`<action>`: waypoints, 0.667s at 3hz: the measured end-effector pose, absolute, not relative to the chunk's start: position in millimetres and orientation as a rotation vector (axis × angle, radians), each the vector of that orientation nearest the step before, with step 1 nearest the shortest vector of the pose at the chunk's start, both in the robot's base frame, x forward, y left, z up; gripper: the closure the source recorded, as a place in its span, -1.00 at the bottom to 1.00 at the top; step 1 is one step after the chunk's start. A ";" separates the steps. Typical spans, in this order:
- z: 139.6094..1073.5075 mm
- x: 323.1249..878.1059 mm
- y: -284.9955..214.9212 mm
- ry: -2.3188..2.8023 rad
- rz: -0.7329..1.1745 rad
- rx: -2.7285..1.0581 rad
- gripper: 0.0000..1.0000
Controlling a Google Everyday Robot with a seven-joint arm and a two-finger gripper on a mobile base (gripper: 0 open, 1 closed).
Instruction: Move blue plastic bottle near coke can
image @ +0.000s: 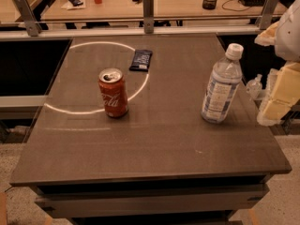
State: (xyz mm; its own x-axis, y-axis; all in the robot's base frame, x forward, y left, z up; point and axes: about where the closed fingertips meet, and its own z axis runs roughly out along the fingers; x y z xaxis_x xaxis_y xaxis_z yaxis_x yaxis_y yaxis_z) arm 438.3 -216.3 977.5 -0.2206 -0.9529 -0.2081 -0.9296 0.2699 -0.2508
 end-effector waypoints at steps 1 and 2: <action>977.6 438.3 -216.3 2.228 -0.103 -1.722 -1.00; 972.8 431.5 -231.0 2.301 -0.052 -1.539 -1.00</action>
Offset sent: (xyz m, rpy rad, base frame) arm -0.0195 -0.0513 -0.0193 0.2527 -0.0068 -0.4059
